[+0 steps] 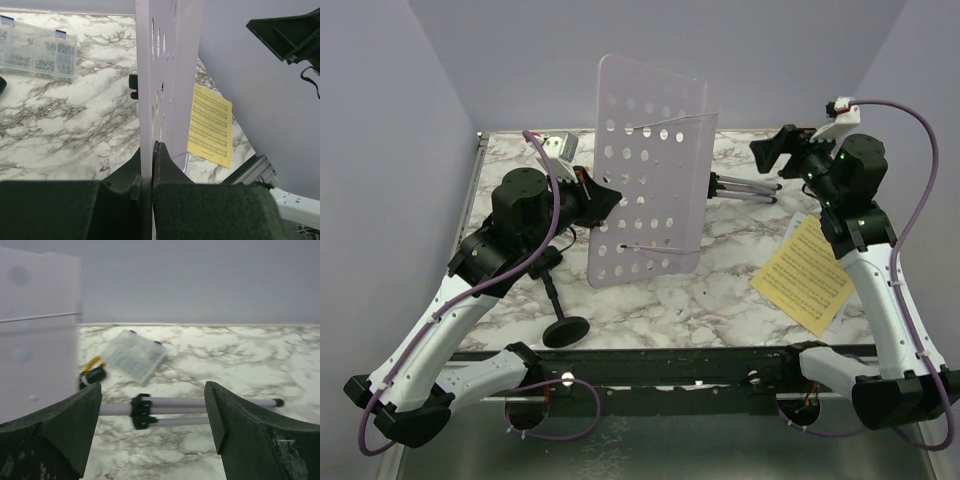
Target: Set up the instrument practice props
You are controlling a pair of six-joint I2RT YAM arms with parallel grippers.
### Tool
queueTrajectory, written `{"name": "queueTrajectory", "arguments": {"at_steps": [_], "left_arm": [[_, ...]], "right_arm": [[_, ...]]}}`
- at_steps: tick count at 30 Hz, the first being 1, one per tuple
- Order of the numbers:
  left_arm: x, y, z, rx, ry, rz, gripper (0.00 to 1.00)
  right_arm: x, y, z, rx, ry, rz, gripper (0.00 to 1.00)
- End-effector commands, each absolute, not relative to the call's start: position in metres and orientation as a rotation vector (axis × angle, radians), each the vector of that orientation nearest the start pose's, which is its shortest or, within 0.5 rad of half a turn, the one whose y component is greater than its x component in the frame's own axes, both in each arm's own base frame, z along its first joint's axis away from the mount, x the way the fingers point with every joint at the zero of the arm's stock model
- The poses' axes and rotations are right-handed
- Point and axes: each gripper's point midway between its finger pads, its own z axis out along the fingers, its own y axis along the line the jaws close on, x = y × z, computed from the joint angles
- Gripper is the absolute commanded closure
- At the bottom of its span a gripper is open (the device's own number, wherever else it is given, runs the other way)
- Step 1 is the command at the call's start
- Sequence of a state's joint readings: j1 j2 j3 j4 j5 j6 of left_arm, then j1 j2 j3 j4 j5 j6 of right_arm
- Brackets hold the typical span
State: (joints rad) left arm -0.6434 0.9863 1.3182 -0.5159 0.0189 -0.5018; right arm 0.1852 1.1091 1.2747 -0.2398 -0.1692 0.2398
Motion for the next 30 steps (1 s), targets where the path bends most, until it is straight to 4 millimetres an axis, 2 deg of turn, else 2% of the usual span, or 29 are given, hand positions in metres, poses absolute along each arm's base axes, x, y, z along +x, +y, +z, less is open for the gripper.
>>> {"name": "queueTrajectory", "arguments": {"at_steps": [1, 3, 5, 7, 12, 15, 17, 23, 30], "left_arm": [[0.242, -0.192, 0.398, 0.192, 1.802, -0.721, 1.0], [0.24, -0.191, 0.398, 0.189, 1.802, -0.726, 1.0], [0.239, -0.191, 0.399, 0.186, 1.803, -0.737, 1.0], [0.237, -0.192, 0.399, 0.187, 1.803, -0.746, 1.0], [0.236, -0.193, 0.4, 0.191, 1.803, -0.75, 1.0], [0.237, -0.194, 0.403, 0.197, 1.799, -0.752, 1.0], [0.236, -0.194, 0.404, 0.202, 1.798, -0.755, 1.0], [0.232, -0.198, 0.404, 0.213, 1.806, -0.788, 1.0], [0.229, -0.201, 0.404, 0.221, 1.809, -0.816, 1.0]], "right_arm": [[0.396, 0.068, 0.336, 0.0, 1.723, 0.365, 0.11], [0.397, 0.087, 0.322, -0.157, 1.661, 0.421, 0.1], [0.392, 0.104, 0.305, -0.287, 1.62, 0.48, 0.1], [0.384, 0.119, 0.297, -0.418, 1.557, 0.524, 0.1], [0.361, 0.139, 0.286, -0.689, 1.369, 0.523, 0.11], [0.338, 0.162, 0.271, -0.958, 1.245, 0.584, 0.21], [0.327, 0.174, 0.263, -1.092, 1.156, 0.59, 0.21], [0.319, 0.188, 0.268, -1.218, 0.933, 0.513, 0.21], [0.334, 0.195, 0.273, -1.316, 0.877, 0.506, 0.28]]}}
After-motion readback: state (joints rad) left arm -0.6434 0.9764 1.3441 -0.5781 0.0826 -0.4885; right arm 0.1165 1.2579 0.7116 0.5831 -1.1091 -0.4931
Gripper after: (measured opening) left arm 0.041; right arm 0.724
